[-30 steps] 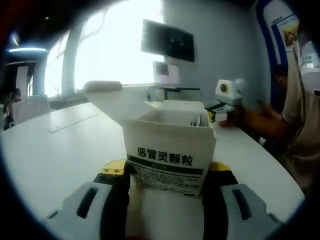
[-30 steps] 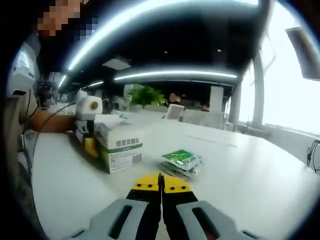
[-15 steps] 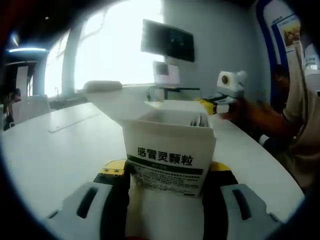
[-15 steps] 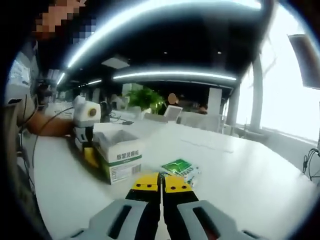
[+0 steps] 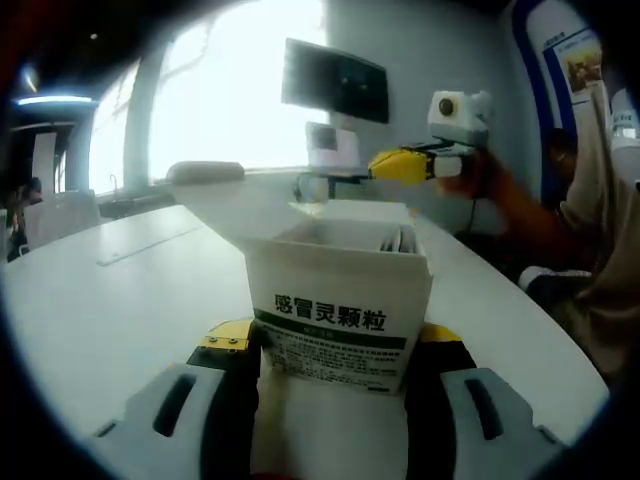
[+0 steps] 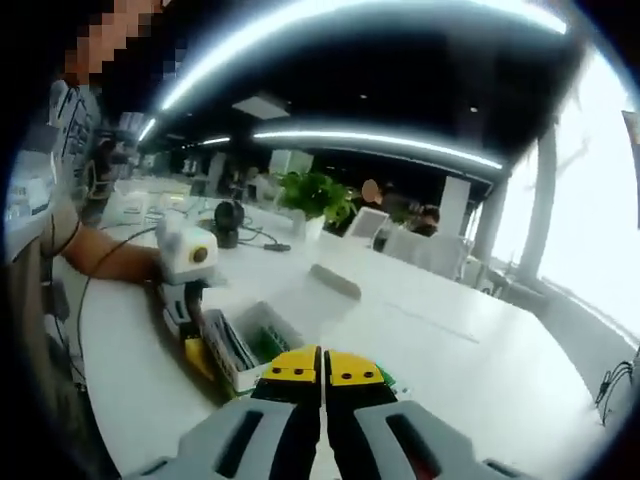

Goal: Take out ganmaoling bag from box put it on table

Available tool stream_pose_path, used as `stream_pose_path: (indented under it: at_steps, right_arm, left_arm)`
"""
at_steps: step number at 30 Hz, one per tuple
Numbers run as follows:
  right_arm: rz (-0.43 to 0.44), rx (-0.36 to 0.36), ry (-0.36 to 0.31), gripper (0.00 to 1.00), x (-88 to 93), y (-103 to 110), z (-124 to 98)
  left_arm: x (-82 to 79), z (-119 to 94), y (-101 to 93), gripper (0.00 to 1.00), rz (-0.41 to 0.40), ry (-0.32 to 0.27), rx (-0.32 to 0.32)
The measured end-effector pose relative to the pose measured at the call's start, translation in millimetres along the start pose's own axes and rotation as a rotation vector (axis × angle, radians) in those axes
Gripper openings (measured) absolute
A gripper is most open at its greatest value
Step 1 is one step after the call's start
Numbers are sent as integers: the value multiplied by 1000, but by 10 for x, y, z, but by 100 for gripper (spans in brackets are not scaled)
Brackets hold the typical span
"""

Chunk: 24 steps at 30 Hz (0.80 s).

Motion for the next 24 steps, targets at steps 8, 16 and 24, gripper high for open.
stream_pose_path:
  at_steps: [8, 16, 24]
  right_arm:
    - [-62, -124, 26, 0, -319, 152, 208]
    - [-206, -263, 161, 2, -406, 332, 406]
    - [-293, -390, 265, 2, -368, 433, 546]
  left_arm:
    - [0, -2, 5, 49, 1, 0, 0]
    - [-1, -3, 4, 49, 2, 1, 0]
    - [-2, -3, 0, 49, 2, 1, 0]
Point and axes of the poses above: the point that each gripper's makers call its tool centre point, and the gripper's own axes: z roughly forward along the fingers, y roughly to its left, x roughly out of its underside, the point moved 8 cm from there along -z, roughly backward along the fingers, and after that the axes turned 8 degrees about x, right-handed, at the moved point
